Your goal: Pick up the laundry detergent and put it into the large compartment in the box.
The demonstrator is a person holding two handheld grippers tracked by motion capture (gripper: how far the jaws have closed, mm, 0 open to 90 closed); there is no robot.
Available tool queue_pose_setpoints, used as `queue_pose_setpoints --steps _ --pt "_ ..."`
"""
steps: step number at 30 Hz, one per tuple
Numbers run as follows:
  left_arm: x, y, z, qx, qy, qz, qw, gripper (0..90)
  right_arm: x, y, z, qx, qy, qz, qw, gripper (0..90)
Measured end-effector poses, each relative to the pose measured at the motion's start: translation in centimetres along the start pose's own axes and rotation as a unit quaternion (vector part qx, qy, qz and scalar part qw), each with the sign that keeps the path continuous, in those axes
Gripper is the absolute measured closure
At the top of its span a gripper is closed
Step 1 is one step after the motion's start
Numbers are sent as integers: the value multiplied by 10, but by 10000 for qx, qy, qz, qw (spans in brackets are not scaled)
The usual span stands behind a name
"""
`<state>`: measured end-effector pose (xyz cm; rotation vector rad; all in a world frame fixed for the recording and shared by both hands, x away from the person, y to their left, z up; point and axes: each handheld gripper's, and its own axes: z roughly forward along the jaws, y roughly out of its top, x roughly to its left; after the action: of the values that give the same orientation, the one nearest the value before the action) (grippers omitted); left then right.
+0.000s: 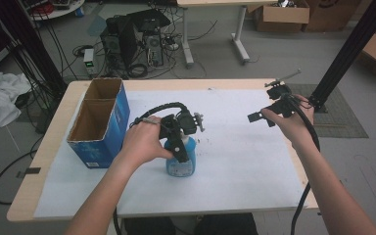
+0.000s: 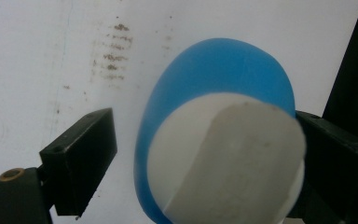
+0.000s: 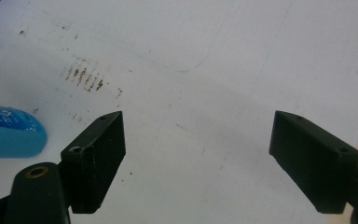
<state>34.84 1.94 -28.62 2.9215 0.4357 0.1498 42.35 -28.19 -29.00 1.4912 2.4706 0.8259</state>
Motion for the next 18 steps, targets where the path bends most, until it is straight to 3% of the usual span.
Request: queue_pose_setpoints --steps 18 --pt "1 1 1 23 -81 -8 10000 232 -1 -1 0 2 6 -3 10000 186"
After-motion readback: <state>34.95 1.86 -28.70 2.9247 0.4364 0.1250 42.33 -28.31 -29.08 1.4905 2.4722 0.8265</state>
